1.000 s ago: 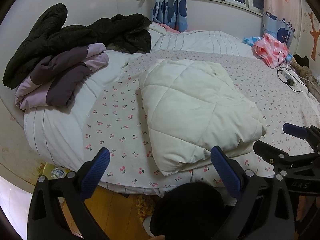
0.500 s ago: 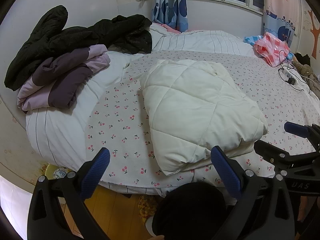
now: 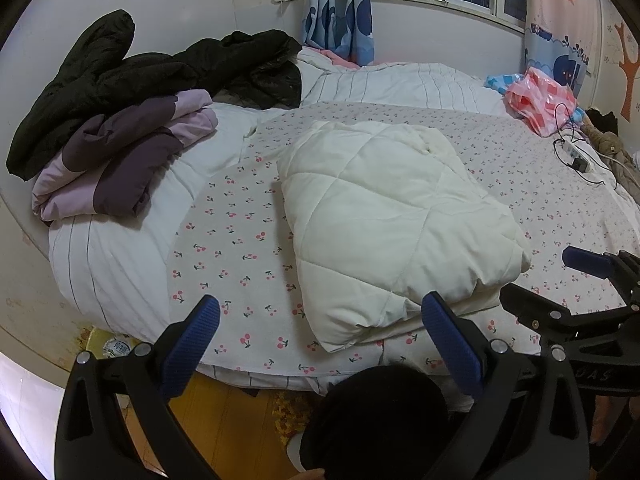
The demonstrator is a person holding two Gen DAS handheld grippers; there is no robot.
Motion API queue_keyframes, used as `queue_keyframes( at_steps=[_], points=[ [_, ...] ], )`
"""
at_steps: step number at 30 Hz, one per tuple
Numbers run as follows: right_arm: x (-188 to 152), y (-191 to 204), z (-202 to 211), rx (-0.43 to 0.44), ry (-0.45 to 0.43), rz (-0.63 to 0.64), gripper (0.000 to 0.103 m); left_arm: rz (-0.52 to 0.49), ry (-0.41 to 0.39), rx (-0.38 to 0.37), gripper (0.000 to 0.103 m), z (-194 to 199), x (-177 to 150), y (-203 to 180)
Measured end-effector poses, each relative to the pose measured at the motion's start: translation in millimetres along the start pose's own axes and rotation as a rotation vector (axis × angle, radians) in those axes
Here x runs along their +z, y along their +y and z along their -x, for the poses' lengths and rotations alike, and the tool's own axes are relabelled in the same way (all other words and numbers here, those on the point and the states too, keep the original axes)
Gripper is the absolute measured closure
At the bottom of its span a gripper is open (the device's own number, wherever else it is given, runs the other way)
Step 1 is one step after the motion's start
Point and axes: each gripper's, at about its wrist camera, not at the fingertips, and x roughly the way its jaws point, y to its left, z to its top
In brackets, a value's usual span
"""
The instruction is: Fold large clothes
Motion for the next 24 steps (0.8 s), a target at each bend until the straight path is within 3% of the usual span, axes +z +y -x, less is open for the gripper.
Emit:
queue_keyframes(
  at_steps=[13, 24],
  points=[
    [1.0, -0.5, 0.4, -0.014, -0.002, 0.012, 0.006, 0.0, 0.007, 0.003, 0.007, -2.8, -0.5, 0.4],
    [0.2, -1.8, -0.2, -0.017, -0.003, 0.01, 0.006, -0.023, 0.023, 0.059, 0.007, -6.8, 0.5, -2.4]
  ],
)
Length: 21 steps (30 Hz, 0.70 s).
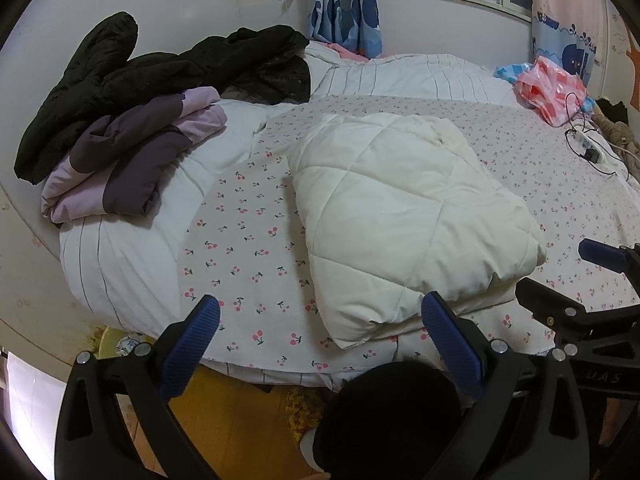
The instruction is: Fold large clothes
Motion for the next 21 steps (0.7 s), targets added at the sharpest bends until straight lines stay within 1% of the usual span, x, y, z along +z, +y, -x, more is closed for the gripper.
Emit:
queue_keyframes(
  at_steps=[21],
  points=[
    [-0.5, -0.1, -0.3, 0.001, 0.001, -0.002, 0.006, 0.0, 0.004, 0.007, 0.007, -0.3, -1.9, -2.9]
  ],
)
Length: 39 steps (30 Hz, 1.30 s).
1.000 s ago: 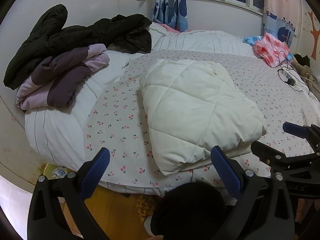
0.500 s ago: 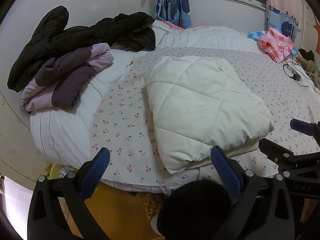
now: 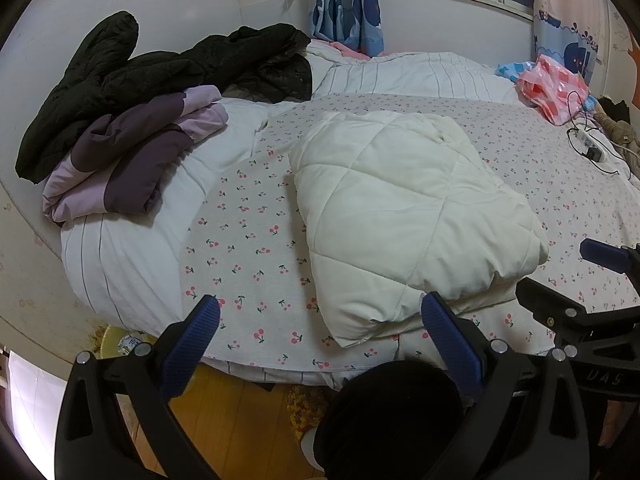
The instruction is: Fold large clothes
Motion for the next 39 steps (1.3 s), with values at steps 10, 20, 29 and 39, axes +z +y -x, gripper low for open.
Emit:
queue_keyframes(
  at_steps=[10, 20, 29, 39],
  points=[
    [0.3, -0.3, 0.0, -0.001, 0.0, 0.001, 0.006, 0.005, -0.002, -0.004, 0.007, 0.0, 0.3, 0.4],
    [-0.2, -0.3, -0.9, -0.002, -0.001, 0.0, 0.006, 0.011, -0.005, -0.002, 0.007, 0.4, -0.7, 0.4],
    [-0.7, -1.0, -1.7, -0.003, 0.0, 0.0, 0.006, 0.011, -0.001, 0.006, 0.007, 1.7, -0.4, -0.4],
    [-1.3, -1.7, -2.8, -0.007, 0.0, 0.0, 0.006, 0.013, 0.001, 0.003, 0.007, 1.3, -1.4, -0.5]
  ],
)
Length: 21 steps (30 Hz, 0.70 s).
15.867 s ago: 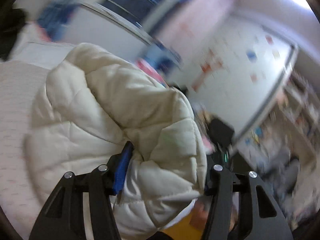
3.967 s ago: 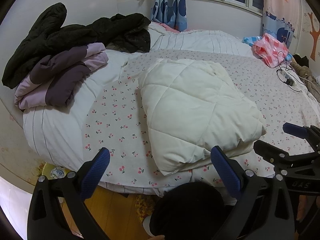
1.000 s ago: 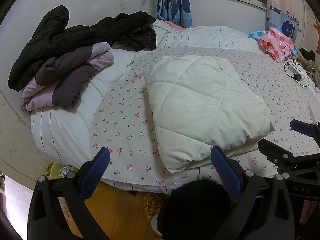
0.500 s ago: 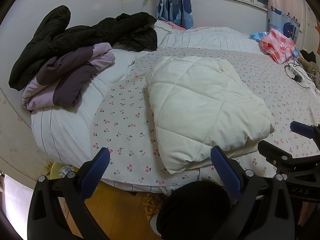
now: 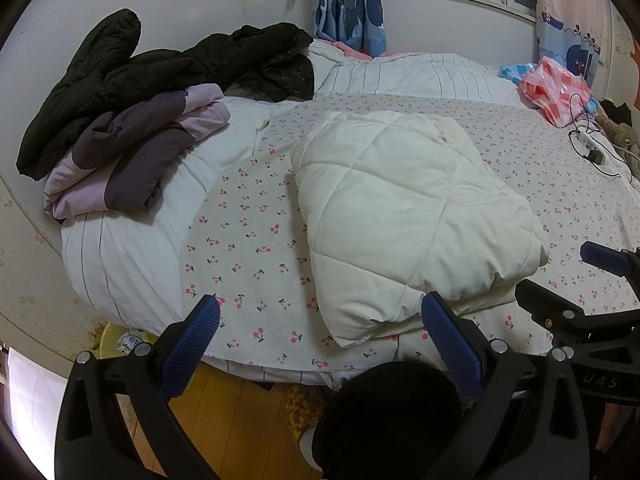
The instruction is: Fold large clothes
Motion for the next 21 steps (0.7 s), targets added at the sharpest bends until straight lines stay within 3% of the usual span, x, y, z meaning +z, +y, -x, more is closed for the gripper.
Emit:
queue_keyframes(
  at_steps=[21],
  points=[
    [0.9, -0.2, -0.7, -0.006, 0.0, 0.0, 0.006, 0.001, -0.002, 0.005, 0.007, -1.8, -0.3, 0.8]
  ],
)
